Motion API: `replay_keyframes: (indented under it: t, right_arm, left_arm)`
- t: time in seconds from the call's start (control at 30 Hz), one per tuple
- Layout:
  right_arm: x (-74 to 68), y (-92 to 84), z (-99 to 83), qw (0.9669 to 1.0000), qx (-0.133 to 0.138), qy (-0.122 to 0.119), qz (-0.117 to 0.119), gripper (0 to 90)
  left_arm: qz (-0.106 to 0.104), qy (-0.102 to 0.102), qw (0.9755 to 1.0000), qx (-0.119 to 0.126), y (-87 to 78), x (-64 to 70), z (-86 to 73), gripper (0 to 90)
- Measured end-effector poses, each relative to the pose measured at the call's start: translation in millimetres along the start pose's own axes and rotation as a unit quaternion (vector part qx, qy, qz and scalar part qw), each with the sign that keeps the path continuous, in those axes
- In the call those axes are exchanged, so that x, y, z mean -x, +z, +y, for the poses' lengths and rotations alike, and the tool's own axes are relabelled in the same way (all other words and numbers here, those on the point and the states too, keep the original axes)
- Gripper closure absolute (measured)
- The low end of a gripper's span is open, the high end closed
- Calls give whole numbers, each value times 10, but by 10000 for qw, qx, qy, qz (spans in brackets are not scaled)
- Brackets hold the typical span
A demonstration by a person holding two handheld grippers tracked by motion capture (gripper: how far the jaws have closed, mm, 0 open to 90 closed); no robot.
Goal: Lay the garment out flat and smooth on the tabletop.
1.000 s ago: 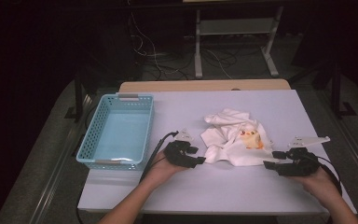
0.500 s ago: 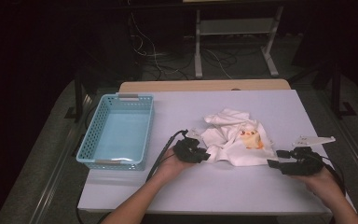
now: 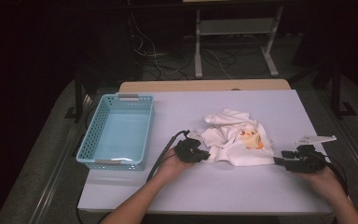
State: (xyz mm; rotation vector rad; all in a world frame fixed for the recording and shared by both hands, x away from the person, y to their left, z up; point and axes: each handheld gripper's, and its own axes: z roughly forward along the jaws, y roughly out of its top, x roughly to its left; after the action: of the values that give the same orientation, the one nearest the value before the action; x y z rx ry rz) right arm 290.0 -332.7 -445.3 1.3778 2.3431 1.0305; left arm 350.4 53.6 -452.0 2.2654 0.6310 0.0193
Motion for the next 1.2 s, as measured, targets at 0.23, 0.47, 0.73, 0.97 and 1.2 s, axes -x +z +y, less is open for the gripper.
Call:
replay_keyframes:
  t: [0.23, 0.47, 0.73, 0.97, 1.2]
  right_arm:
    - [-18, 87, -4, 9998, -130, -87, 86, 634]
    - [-63, 96, 36, 9990, -222, -376, 123, 846]
    - [-131, 11, 62, 9977, -244, -570, 275, 855]
    - [-220, -83, 22, 9966, -288, -684, 352, 855]
    - [-216, -216, -75, 9967, -299, -687, 318, 856]
  left_arm:
    - [-1, -9, 10000, -9, 1, 1, 1, 850]
    - [-105, -126, 9999, -47, -22, -12, 0, 863]
    - [-285, -183, 9994, -18, -137, 38, -28, 866]
    - [-410, -277, 9988, -60, -294, 133, -116, 866]
    - [-526, -343, 9979, -150, -408, 207, -212, 866]
